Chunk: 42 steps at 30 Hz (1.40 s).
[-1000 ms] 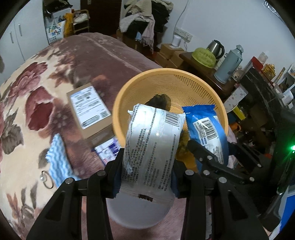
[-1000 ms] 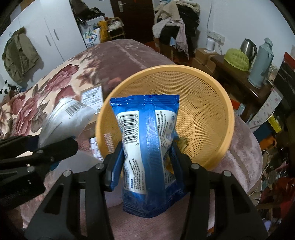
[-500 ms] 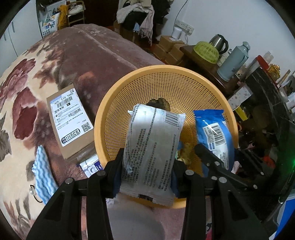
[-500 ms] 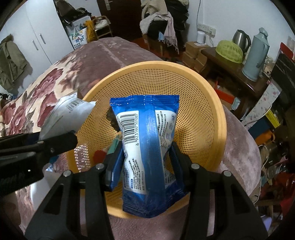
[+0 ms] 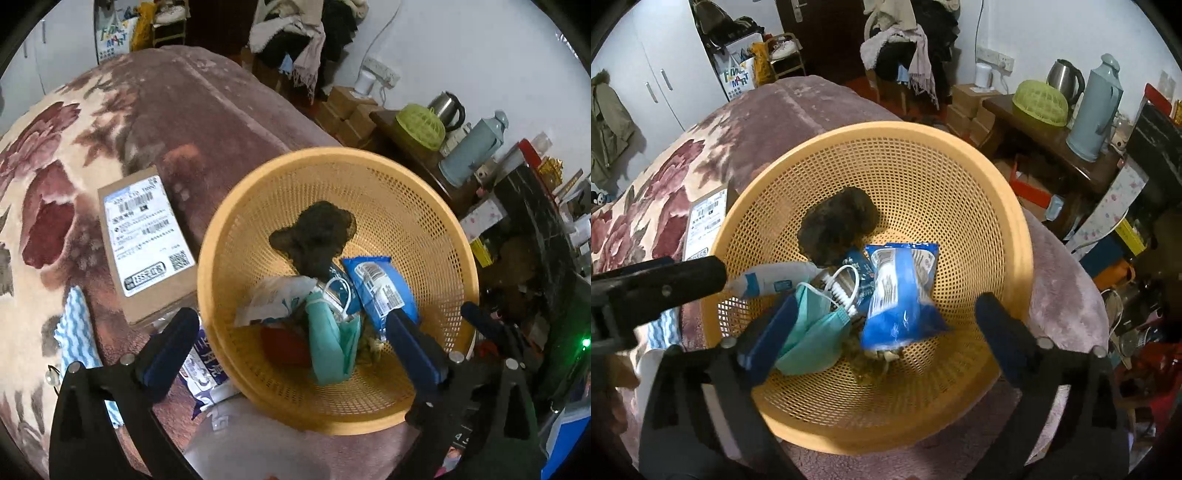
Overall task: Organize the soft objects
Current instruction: 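Withdraw both open tools from the basket back over the blanket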
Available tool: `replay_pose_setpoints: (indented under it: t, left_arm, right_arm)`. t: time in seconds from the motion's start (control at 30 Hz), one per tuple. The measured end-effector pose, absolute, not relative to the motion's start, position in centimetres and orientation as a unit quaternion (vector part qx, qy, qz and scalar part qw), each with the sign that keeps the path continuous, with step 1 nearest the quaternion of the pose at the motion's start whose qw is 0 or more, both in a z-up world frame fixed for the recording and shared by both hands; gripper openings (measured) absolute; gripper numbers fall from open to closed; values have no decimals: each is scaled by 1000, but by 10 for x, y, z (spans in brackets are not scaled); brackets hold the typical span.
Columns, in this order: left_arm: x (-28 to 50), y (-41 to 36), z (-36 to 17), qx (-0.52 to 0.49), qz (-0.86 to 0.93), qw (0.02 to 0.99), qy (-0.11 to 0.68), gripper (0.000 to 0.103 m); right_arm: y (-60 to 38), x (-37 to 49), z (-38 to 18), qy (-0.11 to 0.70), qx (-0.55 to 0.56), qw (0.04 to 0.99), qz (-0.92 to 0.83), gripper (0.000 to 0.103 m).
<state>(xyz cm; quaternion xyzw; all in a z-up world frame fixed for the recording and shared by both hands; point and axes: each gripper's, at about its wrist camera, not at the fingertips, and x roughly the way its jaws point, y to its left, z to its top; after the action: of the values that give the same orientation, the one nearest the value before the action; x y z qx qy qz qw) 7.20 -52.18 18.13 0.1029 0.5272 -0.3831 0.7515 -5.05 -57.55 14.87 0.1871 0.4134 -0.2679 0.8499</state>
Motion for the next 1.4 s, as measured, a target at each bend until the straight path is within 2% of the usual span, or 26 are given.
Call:
replay_pose_setpoints:
  t: [0.7,1.4]
  left_arm:
    - [70,-458,209,90,-369,768,515,102]
    - [84,-345,233,65,-347,790,502,102]
  right_arm:
    - [-533,-51,173,410,160,858,-264,103]
    - [-452,-31,200,404,111,877,-234,103]
